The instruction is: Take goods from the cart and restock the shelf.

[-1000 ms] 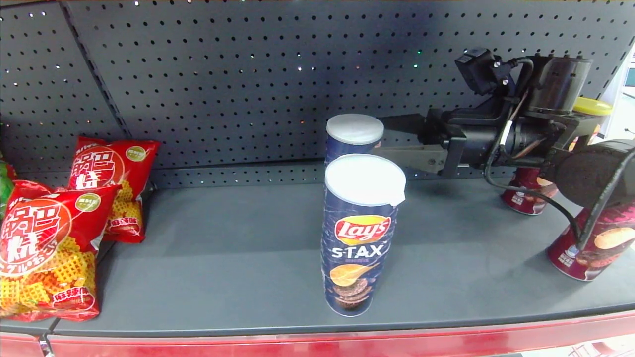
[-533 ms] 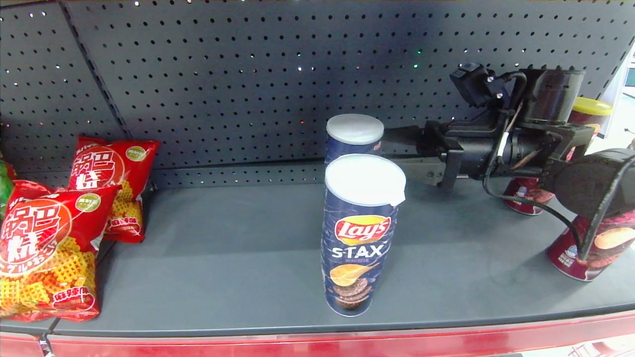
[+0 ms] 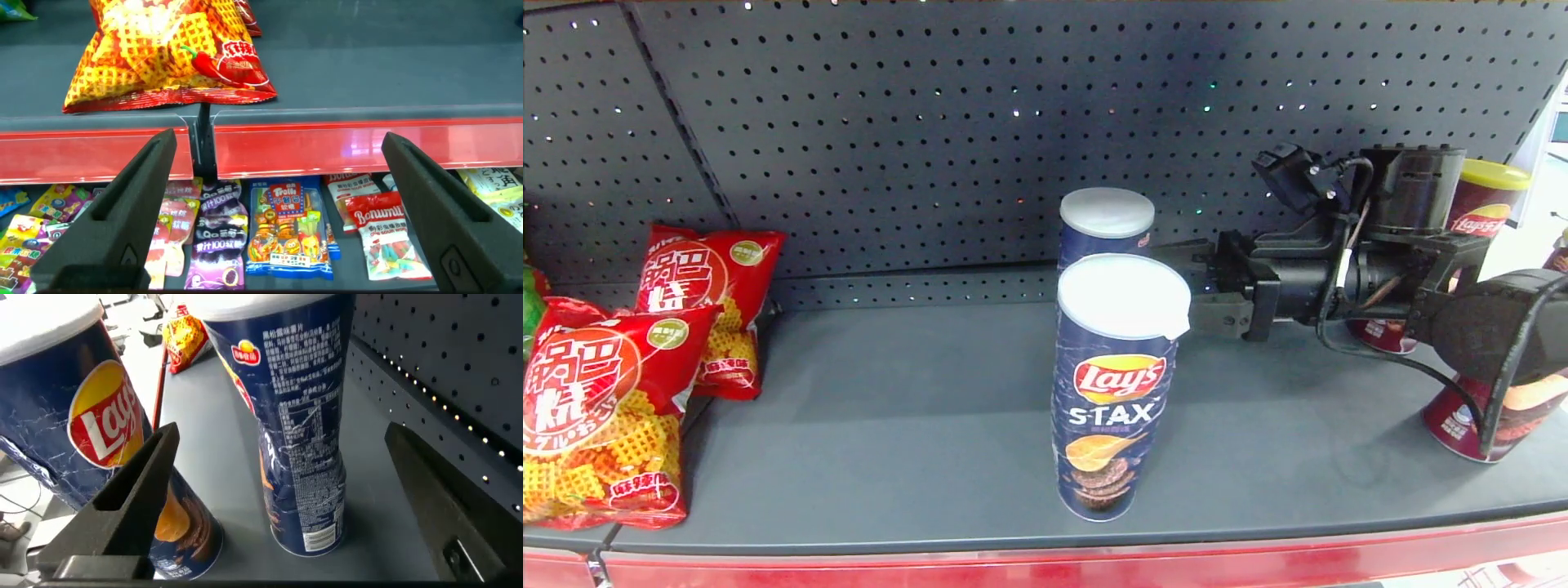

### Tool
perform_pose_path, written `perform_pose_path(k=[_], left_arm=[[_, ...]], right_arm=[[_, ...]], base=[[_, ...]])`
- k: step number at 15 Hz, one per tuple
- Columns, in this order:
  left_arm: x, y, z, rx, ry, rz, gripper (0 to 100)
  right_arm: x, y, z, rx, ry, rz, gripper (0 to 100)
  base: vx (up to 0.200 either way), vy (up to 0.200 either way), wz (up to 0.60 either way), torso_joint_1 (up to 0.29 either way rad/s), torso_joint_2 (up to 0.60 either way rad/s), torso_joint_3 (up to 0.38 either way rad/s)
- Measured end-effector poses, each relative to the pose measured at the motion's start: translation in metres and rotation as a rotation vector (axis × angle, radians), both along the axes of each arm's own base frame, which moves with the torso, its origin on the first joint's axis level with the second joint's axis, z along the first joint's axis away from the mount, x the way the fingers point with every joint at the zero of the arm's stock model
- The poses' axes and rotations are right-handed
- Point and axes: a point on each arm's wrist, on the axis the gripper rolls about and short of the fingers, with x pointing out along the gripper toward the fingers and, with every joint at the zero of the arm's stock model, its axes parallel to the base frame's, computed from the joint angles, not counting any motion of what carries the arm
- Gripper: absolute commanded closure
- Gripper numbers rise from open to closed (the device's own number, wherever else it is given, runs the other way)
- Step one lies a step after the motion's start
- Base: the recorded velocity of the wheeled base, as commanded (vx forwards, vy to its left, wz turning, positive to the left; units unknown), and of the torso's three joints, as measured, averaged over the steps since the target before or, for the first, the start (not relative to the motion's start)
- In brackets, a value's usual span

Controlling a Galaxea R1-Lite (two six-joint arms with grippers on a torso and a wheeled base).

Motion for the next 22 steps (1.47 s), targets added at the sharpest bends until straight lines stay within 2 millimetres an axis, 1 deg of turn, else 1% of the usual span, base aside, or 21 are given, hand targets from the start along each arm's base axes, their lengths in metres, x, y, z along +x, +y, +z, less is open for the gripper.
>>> perform_pose_path(k=[3,8,13,18,22], left_arm=[[0.000,0.000,0.000,0.000,0.000,0.000,0],[0.000,0.000,0.000,0.000,0.000,0.000,0],[0.000,0.000,0.000,0.000,0.001,0.000,0],[0.000,0.000,0.000,0.000,0.001,0.000,0],[0.000,0.000,0.000,0.000,0.000,0.000,0]], right_arm=[[-0.001,-0.001,0.000,0.000,0.001,-0.003,0],[-0.005,-0.011,0.003,0.002,-0.001,-0.027,0],[-0.014,-0.019,0.016,0.016,-0.031,-0.041,0],[-0.031,-0.029,0.029,0.030,-0.066,-0.055,0],[-0.047,-0.036,0.052,0.060,-0.129,-0.062,0]], base=[[0.000,0.000,0.00,0.000,0.00,0.000],[0.000,0.000,0.00,0.000,0.00,0.000],[0.000,0.000,0.00,0.000,0.00,0.000],[0.000,0.000,0.00,0.000,0.00,0.000],[0.000,0.000,0.00,0.000,0.00,0.000]])
